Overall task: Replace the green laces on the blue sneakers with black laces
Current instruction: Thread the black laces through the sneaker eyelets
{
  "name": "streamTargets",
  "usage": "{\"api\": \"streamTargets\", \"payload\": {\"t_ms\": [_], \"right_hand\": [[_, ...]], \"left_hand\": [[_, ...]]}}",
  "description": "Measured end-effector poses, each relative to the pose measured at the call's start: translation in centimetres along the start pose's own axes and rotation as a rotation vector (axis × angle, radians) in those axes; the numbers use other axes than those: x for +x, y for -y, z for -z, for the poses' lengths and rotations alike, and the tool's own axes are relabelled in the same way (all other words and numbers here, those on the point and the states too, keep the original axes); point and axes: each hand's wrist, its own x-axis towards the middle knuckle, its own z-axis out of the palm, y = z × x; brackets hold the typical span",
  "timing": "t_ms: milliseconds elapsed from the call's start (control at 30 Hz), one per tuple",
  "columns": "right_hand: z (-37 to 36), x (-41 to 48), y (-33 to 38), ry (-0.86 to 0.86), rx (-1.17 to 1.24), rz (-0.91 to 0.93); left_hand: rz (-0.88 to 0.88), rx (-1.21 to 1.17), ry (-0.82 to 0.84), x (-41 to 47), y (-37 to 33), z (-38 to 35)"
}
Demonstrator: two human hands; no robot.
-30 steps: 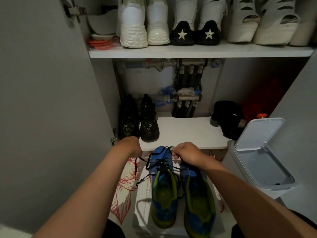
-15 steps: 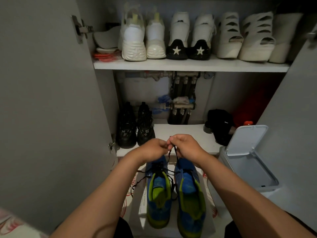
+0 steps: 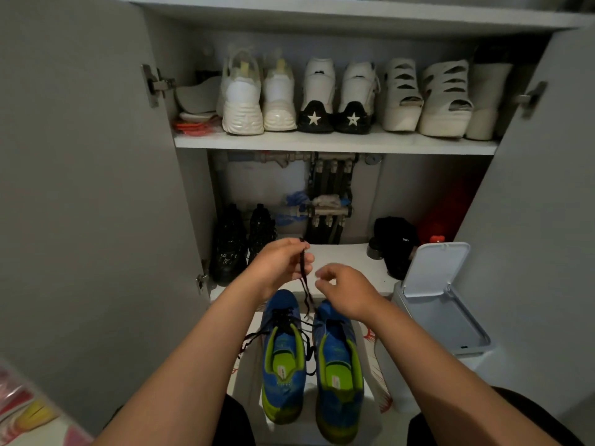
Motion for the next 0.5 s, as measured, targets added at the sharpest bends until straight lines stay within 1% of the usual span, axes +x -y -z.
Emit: {"api": "streamTargets", "payload": {"t_ms": [67,100,167,233,300,367,433,500], "right_hand": [[0.4,-0.3,0.0,-0.066,-0.013,0.027],[0.6,-0.3,0.2,-0.072,0.041,0.06],[1.0,-0.4,0.7,-0.028,0.191,0.138],[1.2,-0.5,1.2,0.042,0.323,0.199],[1.3,-0.7,1.5,0.069,0.331,0.21],[1.4,-0.9,1.4,0.061,0.242,0.168],[1.6,-0.9,1.0,0.053,0.199,0.089],[2.0,-0.8,0.6,0.07,0.224,-0.018]], "left_hand": [[-0.028,0.224,0.044,-0.3,-0.2,-0.5],[-0.048,0.365,0.069,-0.5,-0.2,-0.6],[-0.092,0.616,0.114,-1.0,-0.2,-1.0],[-0.145,0.803,0.102,-1.4,-0.3,-1.2],[-0.201,0.962,0.034,-1.6,-0.6,-0.9],[-0.231,1.081,-0.051,-1.8,-1.0,-0.3],[-0.223,1.098,-0.128,-1.9,-1.2,0.4],[-0.195,1.086,-0.202,-2.1,-1.2,1.1]]}}
